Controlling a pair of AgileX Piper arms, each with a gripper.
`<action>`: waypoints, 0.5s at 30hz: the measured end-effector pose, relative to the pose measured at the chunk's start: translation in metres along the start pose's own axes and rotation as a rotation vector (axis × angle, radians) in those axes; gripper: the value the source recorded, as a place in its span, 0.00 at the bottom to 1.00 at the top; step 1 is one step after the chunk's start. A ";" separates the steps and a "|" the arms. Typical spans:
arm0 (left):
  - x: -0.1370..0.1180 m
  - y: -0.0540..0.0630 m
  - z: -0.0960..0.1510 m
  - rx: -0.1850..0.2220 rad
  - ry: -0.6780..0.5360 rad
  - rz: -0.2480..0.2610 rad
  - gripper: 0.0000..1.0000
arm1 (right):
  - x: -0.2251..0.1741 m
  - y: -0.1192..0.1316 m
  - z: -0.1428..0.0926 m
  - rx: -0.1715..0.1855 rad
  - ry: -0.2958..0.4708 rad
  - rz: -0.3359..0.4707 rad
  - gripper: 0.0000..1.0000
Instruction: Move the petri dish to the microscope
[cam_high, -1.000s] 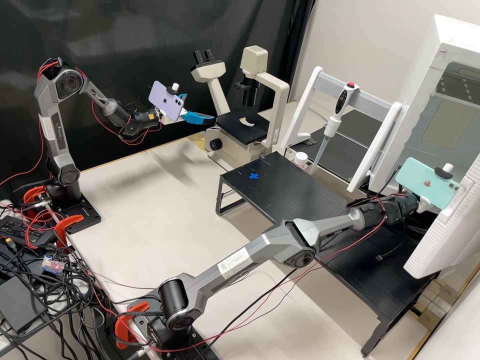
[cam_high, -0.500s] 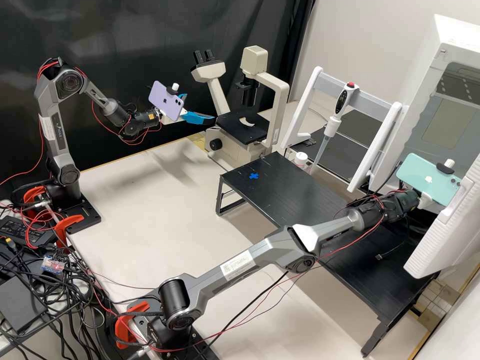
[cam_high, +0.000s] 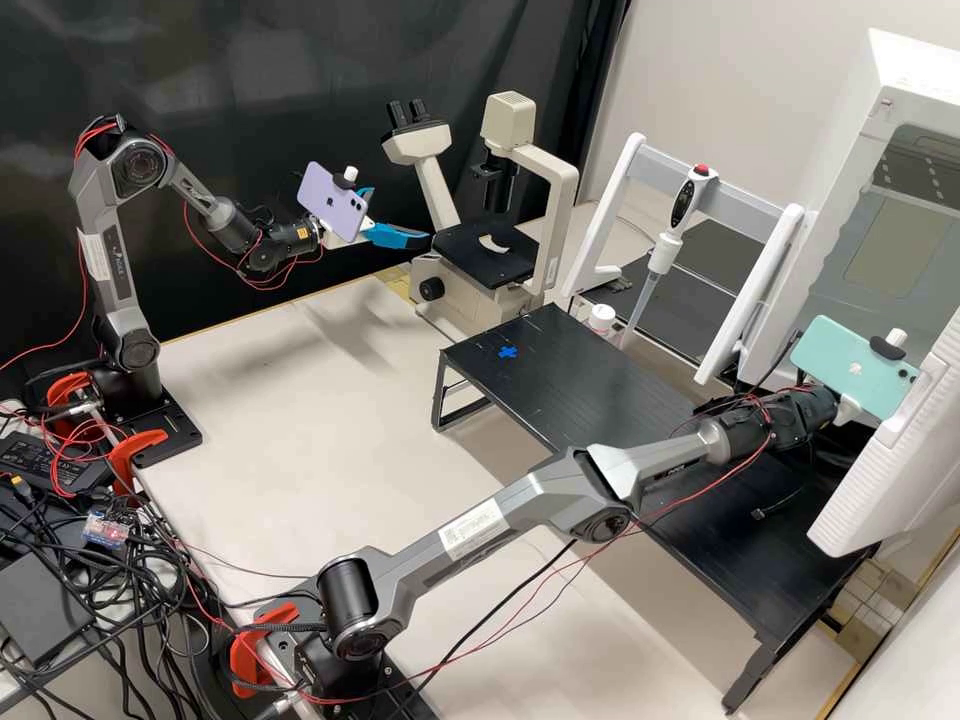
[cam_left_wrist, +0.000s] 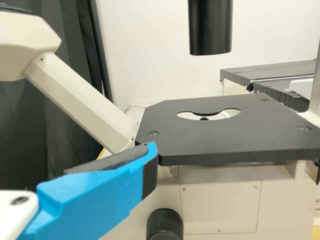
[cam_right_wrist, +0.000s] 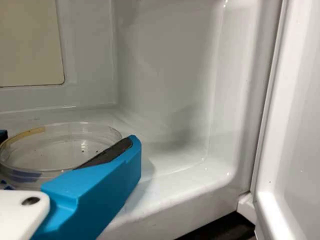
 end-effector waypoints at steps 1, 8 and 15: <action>0.000 0.000 0.000 0.000 0.000 0.000 1.00 | 0.000 0.001 -0.001 -0.004 0.005 0.005 0.00; 0.000 0.000 0.000 0.000 0.000 0.000 1.00 | 0.001 -0.002 0.005 -0.006 -0.019 -0.004 0.00; 0.000 0.000 0.000 0.000 0.000 0.000 1.00 | 0.000 -0.003 0.009 -0.006 -0.034 -0.005 0.00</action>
